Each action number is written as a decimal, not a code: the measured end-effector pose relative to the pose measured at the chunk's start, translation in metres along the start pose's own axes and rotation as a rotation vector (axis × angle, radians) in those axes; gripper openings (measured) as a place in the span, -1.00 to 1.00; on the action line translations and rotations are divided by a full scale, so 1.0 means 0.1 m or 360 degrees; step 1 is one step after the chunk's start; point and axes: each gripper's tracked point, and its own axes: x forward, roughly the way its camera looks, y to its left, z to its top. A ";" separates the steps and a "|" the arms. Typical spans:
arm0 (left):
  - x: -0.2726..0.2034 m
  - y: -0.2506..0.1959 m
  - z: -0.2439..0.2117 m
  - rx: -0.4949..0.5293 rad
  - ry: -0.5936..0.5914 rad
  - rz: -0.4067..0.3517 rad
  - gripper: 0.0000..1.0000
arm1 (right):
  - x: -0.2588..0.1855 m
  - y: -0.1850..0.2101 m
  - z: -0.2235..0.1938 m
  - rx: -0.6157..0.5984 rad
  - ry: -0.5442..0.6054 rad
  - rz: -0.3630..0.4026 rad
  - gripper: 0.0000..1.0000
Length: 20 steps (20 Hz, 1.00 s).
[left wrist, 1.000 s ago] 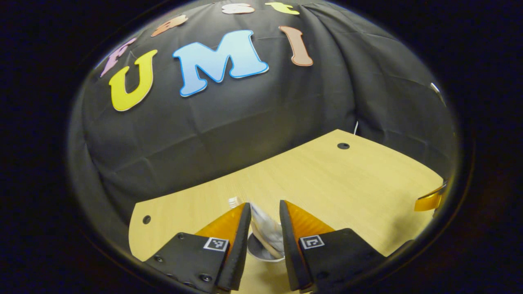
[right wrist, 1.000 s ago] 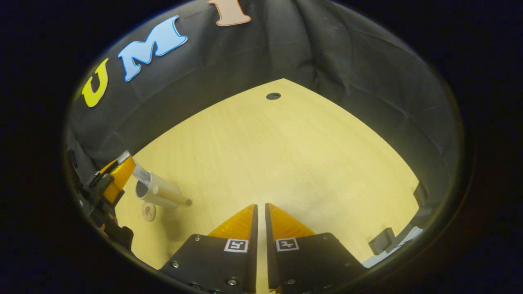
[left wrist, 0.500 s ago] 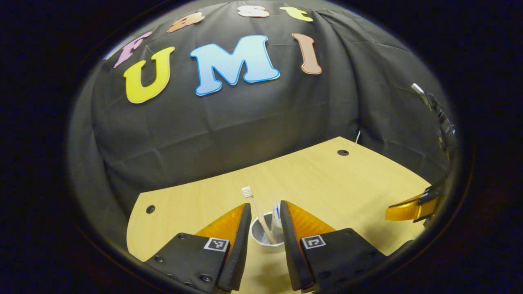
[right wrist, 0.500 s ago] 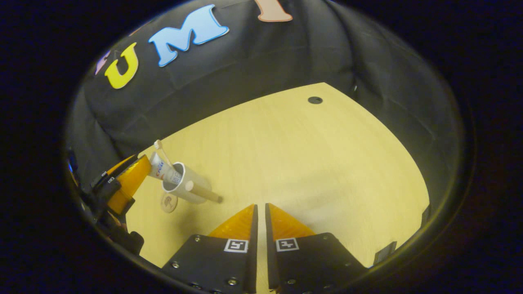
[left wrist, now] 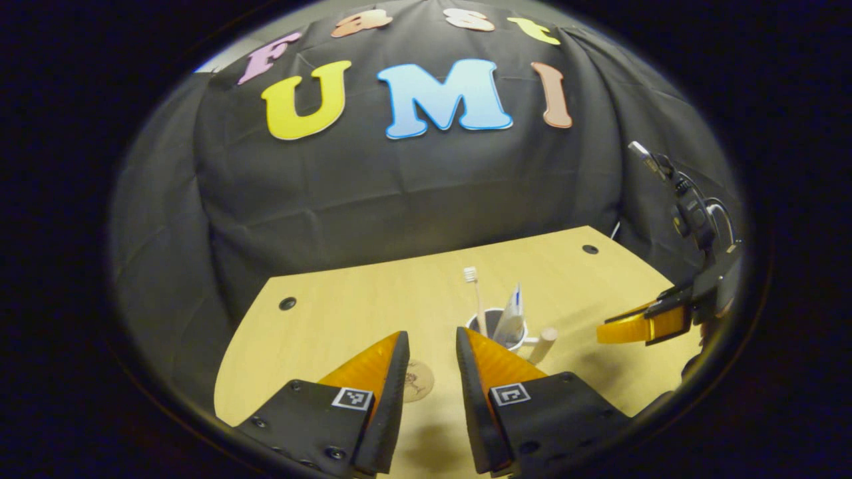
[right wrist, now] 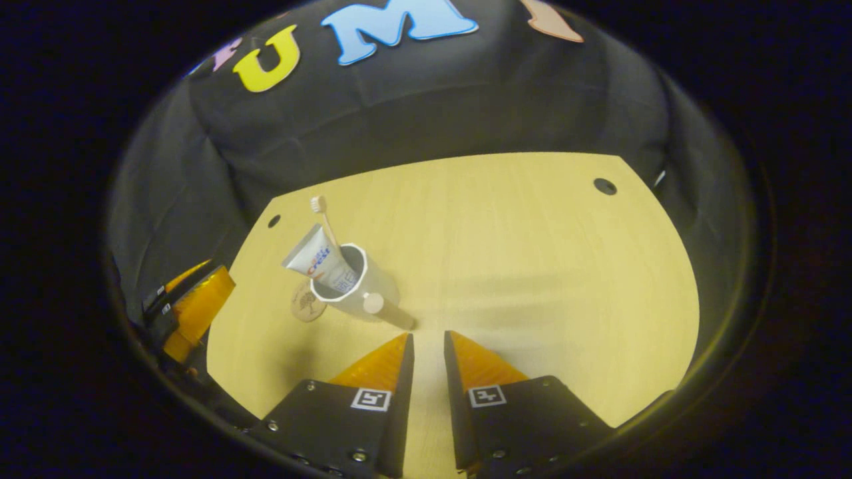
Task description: Put the toothbrush and toothpaste on the desktop into the cup, then pick up the cup and place it on the coaster on the desktop.
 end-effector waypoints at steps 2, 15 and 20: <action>-0.11 0.21 -0.11 -0.0045 0.0039 0.0068 0.01 | 0.07 0.09 0.06 -0.0167 0.0055 0.0031 -0.44; -0.76 1.40 -0.75 -0.0309 0.0210 0.0525 0.00 | 0.68 0.37 0.08 -0.0788 0.0435 0.0110 -0.15; -0.96 1.68 -0.91 -0.0369 0.0248 0.0657 0.00 | 0.89 0.39 0.02 -0.0877 0.0514 0.0117 -0.13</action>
